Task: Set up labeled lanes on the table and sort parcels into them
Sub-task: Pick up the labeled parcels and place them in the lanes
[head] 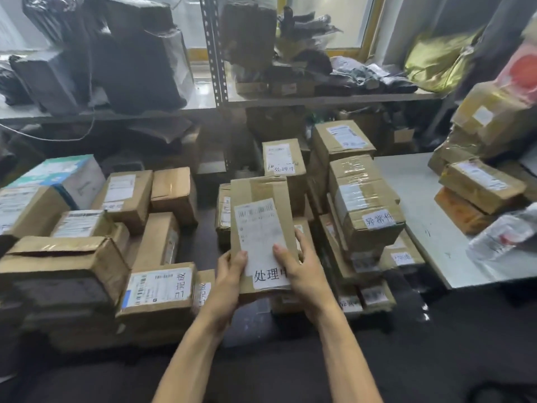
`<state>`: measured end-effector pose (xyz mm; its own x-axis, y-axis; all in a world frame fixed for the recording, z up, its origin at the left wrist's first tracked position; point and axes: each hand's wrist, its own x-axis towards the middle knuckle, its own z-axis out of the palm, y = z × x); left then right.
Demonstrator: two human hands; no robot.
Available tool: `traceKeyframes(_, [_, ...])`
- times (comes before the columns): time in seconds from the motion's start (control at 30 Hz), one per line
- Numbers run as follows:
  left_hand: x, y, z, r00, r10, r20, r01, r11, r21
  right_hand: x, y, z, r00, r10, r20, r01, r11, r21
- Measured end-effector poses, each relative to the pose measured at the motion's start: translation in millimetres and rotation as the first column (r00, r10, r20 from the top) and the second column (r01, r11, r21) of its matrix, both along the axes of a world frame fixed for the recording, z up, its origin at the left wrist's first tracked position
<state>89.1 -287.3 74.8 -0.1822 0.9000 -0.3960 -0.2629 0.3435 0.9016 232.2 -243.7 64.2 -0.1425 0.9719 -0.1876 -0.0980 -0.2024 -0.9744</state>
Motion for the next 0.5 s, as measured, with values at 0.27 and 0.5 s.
traceKeyframes(0.27, [28.1, 28.0, -1.8, 0.995, -0.104, 0.012, 0.103, 0.995, 0.016, 33.0, 16.7, -3.8, 0.995, -0.092, 0.042, 0.093, 0.996, -0.007])
traceKeyframes(0.5, [37.5, 70.8, -23.3, 0.985, -0.171, 0.014, 0.171, 0.985, -0.009, 43.8, 54.9, -19.8, 0.981, -0.116, 0.153, 0.125, 0.991, -0.049])
